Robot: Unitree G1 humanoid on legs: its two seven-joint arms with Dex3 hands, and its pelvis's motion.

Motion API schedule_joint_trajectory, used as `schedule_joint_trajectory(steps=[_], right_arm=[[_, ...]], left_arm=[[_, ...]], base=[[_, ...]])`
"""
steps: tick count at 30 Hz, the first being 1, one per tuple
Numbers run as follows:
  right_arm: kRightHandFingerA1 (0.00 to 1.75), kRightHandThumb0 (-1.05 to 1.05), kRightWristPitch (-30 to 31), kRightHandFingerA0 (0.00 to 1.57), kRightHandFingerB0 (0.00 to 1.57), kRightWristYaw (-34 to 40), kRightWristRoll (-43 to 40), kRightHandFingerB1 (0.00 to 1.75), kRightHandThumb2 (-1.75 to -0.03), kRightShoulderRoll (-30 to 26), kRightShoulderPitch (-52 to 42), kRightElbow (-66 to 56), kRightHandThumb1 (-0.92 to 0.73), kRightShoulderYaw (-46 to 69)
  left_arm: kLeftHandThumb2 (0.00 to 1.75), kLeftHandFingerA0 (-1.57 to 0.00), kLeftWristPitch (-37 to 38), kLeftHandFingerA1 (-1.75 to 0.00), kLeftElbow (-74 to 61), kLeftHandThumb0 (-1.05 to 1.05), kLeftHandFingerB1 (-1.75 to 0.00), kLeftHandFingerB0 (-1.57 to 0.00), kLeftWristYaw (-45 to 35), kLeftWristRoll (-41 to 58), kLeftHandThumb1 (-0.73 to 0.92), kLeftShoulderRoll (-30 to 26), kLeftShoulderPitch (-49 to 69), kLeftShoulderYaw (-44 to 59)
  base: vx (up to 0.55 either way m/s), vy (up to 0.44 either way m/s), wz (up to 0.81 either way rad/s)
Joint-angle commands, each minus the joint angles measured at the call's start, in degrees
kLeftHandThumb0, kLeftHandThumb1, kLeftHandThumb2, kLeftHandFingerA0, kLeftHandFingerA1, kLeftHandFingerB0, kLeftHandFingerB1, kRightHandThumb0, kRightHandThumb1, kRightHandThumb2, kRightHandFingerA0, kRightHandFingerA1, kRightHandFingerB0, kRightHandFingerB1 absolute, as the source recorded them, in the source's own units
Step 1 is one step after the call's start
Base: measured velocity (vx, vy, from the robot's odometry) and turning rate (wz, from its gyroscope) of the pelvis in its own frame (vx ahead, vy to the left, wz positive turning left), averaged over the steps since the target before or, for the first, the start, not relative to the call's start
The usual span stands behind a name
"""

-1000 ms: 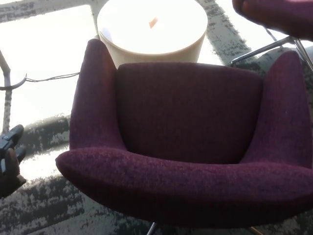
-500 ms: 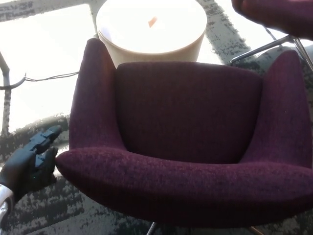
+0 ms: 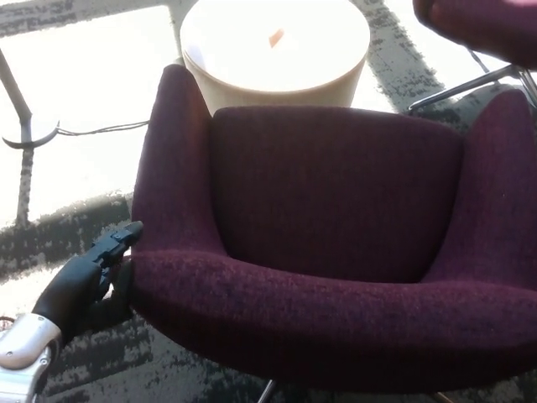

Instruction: The robot stands in front of a sofa and uses its left hand to push the left side of the sofa

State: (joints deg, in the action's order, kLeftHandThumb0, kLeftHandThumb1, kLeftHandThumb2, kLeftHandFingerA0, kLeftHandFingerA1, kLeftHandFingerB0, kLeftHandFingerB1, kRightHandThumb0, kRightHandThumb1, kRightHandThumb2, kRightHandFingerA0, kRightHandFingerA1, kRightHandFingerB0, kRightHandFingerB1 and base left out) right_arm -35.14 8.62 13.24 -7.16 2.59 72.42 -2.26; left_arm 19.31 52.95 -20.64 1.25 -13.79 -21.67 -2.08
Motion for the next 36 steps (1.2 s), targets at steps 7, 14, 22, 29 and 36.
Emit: schedule_joint_trajectory(steps=[7, 14, 22, 29, 36], right_arm=[[0.43, -0.61, -0.66, 0.59, 0.56, 1.27, 0.51, 0.41, -0.63, -0.84, -0.18, 0.18, -0.77, -0.43], [0.42, -0.61, -0.62, 0.59, 0.57, 0.88, 0.07, 0.41, -0.63, -0.7, 0.11, 0.2, -0.76, -0.28], [0.44, -0.6, -0.87, 0.6, 0.56, 1.21, 0.31, 0.41, -0.63, -0.86, 0.02, 0.09, -0.77, -0.62], [0.43, -0.6, -1.04, 0.6, 0.56, 1.33, 0.27, 0.41, -0.63, -0.89, 0.1, 0.1, -0.76, -0.94], [0.44, -0.63, -0.59, 0.58, 0.53, 1.5, 0.48, 0.41, -0.65, -1.05, 0.32, 0.22, -0.72, -1.17]], left_arm=[[1.25, 0.0, -3.82, -0.13, -9.44, -0.95, -0.1, 0.0, -2.77, -2.57, 0.86, 3.8, 3.92, -6.82], [1.24, 0.0, -6.13, -0.12, -16.02, -0.92, -0.12, 0.0, -4.97, -1.99, 0.83, 6.0, 5.73, -11.61], [1.21, 0.0, -11.56, -0.16, -22.78, -0.89, -0.2, -0.08, -3.93, -2.2, 0.8, 7.72, 7.88, -16.23], [1.13, -0.04, -17.83, -0.17, -24.28, -0.91, -0.19, -0.03, -4.14, -1.63, 0.77, 9.63, 6.73, -18.55], [1.23, 0.0, -21.28, -0.08, -25.12, -1.01, -0.07, -0.02, -3.4, -2.78, 0.83, 12.43, 5.28, -21.72]], base=[[0.0, 0.0, 0.0], [0.0, 0.0, 0.03], [-0.01, 0.016, 0.04], [-0.02, 0.002, 0.04], [-0.04, 0.007, 0.2]])
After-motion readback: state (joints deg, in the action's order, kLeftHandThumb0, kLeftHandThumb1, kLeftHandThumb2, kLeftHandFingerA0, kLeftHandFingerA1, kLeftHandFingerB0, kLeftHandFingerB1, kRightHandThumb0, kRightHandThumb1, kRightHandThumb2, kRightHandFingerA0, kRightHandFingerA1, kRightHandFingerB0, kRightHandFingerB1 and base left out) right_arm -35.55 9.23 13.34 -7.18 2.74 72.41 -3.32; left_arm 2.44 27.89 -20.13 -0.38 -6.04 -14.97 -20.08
